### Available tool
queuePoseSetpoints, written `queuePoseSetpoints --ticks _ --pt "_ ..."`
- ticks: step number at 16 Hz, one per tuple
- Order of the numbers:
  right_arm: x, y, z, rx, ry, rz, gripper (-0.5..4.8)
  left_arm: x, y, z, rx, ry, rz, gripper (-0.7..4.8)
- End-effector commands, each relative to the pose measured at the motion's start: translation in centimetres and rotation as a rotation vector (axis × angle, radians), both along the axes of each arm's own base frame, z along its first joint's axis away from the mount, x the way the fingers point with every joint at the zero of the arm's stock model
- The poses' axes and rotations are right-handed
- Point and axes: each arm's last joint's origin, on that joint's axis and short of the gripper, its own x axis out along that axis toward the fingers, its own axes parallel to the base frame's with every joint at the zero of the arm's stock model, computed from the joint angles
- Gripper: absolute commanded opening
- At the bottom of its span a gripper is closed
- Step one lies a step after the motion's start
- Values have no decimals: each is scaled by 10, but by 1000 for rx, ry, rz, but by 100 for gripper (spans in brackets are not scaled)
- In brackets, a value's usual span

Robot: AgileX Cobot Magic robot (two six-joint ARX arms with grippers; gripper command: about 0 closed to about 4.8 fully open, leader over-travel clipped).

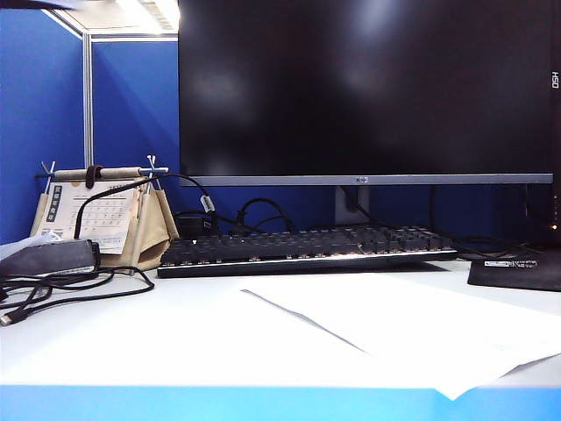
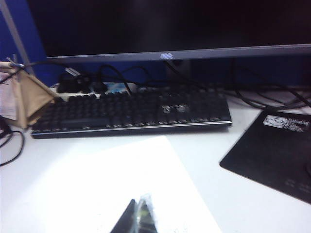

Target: Put a wrinkled paper upside down.

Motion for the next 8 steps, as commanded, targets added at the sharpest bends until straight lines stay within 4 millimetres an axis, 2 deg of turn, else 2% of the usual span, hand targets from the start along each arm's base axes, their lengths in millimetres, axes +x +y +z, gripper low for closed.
queuePoseSetpoints --ticks 1,4,6,8 --pt "5 0 16 -74 87 30 -1 16 -11 1 68 48 -7 462" --pt "15 0 37 -84 186 100 0 25 -15 -7 145 26 -18 461" --pt "32 1 57 32 308 188 0 28 -14 -8 187 15 76 460" --pt "45 -2 66 133 401 231 2 29 -13 -11 223 22 133 460"
